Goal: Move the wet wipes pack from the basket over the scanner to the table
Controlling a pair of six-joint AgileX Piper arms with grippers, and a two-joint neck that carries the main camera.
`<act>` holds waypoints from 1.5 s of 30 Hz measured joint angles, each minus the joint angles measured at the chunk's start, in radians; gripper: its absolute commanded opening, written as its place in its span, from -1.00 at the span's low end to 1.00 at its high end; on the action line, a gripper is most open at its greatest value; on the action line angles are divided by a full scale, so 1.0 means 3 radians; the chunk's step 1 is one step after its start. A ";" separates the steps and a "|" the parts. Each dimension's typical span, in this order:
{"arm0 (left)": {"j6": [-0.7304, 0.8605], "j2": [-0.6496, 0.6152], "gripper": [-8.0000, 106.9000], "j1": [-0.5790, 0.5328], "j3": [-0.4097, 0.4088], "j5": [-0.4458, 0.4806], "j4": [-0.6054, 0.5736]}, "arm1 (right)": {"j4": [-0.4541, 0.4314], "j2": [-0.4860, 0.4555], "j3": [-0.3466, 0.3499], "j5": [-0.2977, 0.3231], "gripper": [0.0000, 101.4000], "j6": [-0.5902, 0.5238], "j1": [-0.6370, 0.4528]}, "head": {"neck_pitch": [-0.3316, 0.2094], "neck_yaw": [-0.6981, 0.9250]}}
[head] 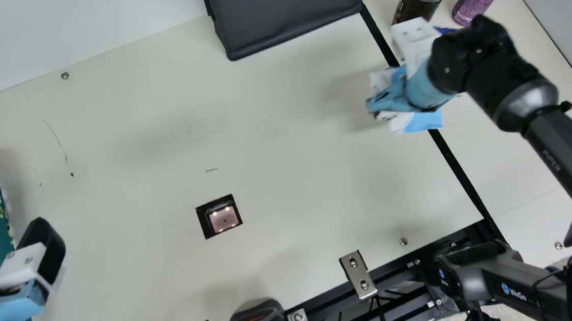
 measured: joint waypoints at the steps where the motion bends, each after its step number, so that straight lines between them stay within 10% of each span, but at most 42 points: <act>1: 0.0000 0.0000 0.71 0.0000 0.0000 0.0000 0.0000 | -0.0025 0.0015 -0.0007 0.0000 -1.00 -0.0049 -0.0119 | 0.0000 0.0000; 25: 0.0000 0.0000 0.71 0.0000 0.0000 0.0000 0.0000 | 0.0093 0.0806 -0.0448 -0.0608 -1.00 -0.1389 -0.2161 | -0.0005 0.0000; 45: 0.0000 0.0000 0.71 0.0000 0.0000 0.0000 0.0000 | 0.0495 0.1154 -0.0649 -0.0851 -1.00 -0.2513 -0.2155 | 0.0000 0.0000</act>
